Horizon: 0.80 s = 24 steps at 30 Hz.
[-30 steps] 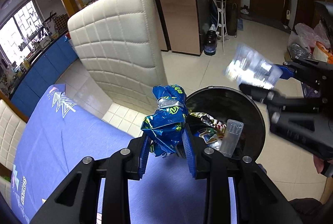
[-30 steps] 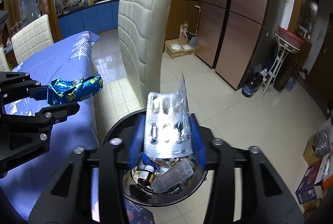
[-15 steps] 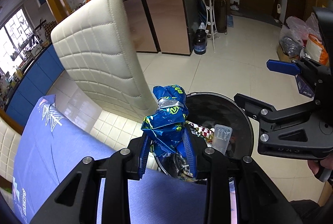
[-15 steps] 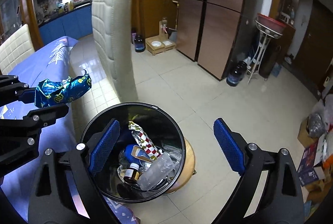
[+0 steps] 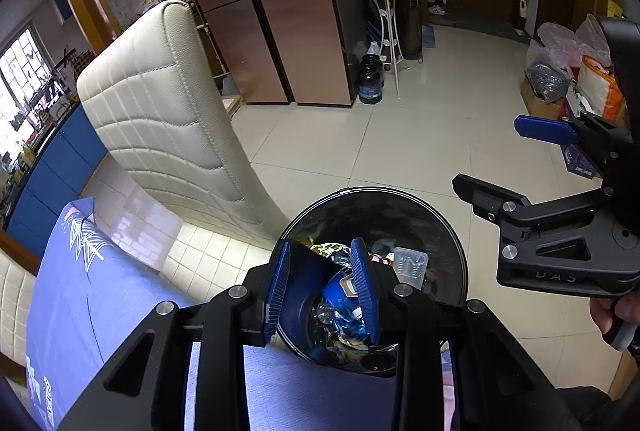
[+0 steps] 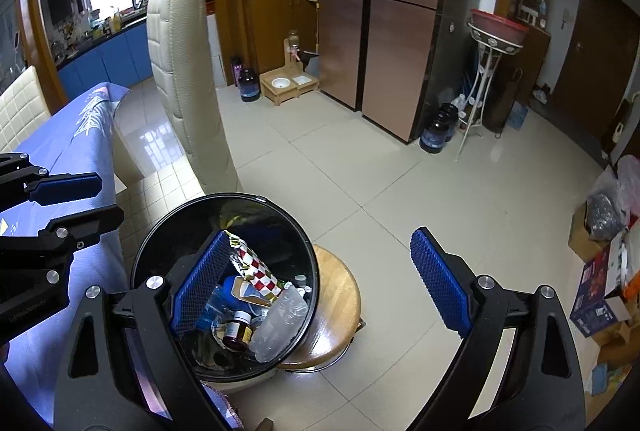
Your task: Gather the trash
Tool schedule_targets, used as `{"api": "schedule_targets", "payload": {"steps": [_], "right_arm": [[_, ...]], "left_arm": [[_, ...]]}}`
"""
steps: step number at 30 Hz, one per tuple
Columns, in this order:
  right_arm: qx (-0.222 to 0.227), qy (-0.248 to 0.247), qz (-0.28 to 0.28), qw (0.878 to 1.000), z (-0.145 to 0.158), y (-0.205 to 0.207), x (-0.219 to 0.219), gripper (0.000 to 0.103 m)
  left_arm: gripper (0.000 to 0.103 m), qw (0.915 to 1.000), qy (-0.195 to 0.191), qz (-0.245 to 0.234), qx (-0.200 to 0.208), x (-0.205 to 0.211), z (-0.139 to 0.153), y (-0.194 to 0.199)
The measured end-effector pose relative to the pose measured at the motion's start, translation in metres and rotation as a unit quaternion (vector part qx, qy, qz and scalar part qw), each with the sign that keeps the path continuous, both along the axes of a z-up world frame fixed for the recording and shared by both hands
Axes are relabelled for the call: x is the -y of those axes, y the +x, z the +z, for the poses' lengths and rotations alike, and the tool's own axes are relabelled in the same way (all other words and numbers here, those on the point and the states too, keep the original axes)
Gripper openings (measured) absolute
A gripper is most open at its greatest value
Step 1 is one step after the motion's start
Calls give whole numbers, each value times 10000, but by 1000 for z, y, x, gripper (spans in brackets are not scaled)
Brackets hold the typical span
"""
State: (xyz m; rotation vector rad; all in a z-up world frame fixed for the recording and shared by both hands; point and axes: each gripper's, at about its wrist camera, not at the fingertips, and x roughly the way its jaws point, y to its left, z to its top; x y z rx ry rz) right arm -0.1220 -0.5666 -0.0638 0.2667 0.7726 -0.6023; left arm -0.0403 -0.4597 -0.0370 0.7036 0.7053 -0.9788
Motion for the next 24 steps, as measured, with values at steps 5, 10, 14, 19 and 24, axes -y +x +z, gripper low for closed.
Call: {"api": "schedule_targets", "payload": {"steps": [5, 10, 14, 19, 24], "right_arm": [[0, 51, -46, 10000, -2, -4, 4, 91], [-9, 110, -48, 9999, -4, -3, 4, 91], [-21, 94, -25, 10000, -5, -2, 5, 91], [-36, 115, -18, 9999, -6, -2, 4, 91], [-60, 126, -21, 9999, -7, -3, 5, 91]], "left_arm": [[74, 10000, 33, -33, -29, 5, -2, -4], [92, 9999, -85, -45, 86, 4, 3, -6], [96, 9999, -105, 19, 4, 3, 2, -2], [96, 9990, 37, 271, -353, 2, -6, 11], [96, 9985, -57, 390, -392, -2, -5, 14]]}}
